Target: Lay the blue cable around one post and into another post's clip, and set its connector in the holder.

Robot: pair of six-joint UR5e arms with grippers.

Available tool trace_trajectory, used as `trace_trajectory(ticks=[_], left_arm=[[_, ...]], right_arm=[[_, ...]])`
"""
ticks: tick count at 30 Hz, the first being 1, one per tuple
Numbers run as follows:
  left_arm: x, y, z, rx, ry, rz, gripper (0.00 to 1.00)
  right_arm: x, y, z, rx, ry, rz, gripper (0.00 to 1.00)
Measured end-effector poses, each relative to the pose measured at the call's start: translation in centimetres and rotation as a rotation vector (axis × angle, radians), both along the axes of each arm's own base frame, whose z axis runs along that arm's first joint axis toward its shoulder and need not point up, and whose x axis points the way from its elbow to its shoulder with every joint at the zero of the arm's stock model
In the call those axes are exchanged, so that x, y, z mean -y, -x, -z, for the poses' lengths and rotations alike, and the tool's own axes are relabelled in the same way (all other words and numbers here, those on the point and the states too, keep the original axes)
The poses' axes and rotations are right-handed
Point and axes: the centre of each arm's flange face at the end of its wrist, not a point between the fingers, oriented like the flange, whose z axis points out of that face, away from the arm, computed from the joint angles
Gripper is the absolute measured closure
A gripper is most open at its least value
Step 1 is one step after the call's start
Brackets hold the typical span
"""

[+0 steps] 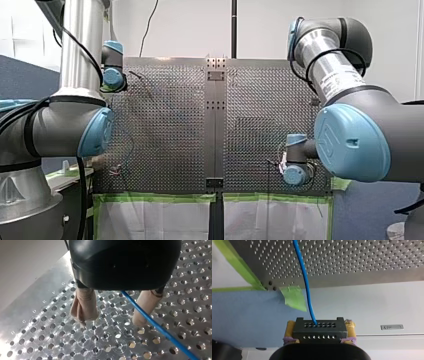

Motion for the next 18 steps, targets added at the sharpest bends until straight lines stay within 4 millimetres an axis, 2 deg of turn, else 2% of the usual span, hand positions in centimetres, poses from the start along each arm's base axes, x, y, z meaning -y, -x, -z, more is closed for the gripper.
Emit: trace_trajectory(ticks=[14, 18], left_arm=[[-0.2, 0.0, 0.0, 0.001, -0.001, -0.003, 0.0], [-0.2, 0.0, 0.0, 0.0, -0.001, -0.003, 0.0]], right_arm=[[-1.5, 5.8, 1.8, -0.016, -0.011, -0.003, 1.0], [-0.8, 7.3, 1.7, 0.007, 0.02, -0.001, 1.0]])
